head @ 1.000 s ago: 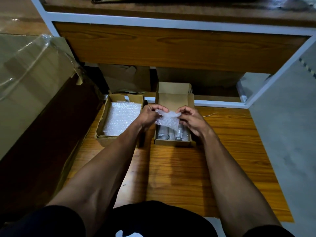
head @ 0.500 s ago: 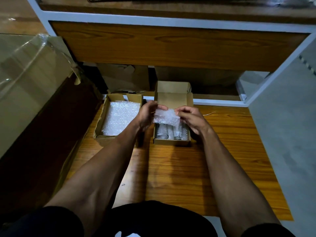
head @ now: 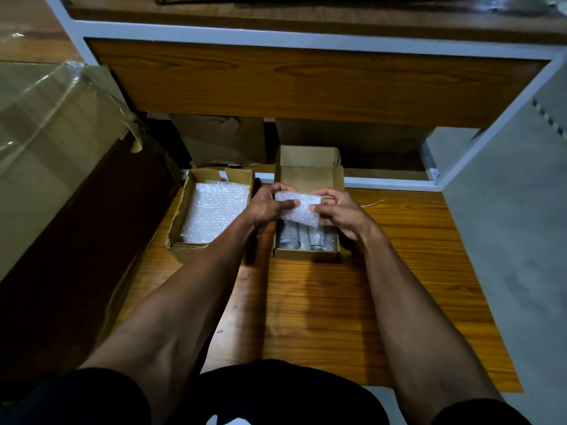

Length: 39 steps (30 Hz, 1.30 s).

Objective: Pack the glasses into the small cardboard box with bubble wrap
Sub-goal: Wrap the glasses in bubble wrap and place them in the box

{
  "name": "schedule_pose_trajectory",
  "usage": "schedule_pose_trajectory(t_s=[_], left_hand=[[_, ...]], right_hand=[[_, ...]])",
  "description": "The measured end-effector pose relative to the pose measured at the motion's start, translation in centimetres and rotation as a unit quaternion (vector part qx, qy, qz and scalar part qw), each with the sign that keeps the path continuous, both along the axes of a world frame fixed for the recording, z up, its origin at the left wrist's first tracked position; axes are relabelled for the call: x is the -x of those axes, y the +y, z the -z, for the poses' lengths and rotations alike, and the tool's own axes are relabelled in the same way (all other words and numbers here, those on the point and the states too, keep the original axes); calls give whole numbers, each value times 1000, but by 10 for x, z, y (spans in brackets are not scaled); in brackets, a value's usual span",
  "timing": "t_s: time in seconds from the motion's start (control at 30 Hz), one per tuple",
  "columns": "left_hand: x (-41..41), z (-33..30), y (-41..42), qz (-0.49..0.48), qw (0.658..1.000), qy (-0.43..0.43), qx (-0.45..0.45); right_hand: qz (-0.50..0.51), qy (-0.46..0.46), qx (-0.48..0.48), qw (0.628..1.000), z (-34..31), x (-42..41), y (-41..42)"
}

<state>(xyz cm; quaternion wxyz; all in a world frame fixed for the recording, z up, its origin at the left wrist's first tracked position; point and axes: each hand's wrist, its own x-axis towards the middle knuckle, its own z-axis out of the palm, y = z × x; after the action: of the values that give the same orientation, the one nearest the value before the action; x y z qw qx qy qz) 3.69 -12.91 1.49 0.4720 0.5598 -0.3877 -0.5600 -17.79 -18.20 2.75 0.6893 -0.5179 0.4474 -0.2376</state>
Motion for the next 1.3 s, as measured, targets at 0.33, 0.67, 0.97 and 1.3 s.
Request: schedule_pose_trajectory(t_s=[0.33, 0.67, 0.97, 1.3], left_hand=[[-5, 2, 2, 29, 999, -20, 30], [-2, 0, 2, 13, 1000, -8, 14], [1, -3, -1, -2, 999, 48, -12], [16, 6, -5, -23, 999, 18, -18]], right_hand=[[20, 33, 54, 998, -4, -1, 3], [31, -25, 29, 999, -7, 5, 4], [57, -34, 28, 997, -1, 10, 1], [101, 35, 42, 993, 2, 15, -5]])
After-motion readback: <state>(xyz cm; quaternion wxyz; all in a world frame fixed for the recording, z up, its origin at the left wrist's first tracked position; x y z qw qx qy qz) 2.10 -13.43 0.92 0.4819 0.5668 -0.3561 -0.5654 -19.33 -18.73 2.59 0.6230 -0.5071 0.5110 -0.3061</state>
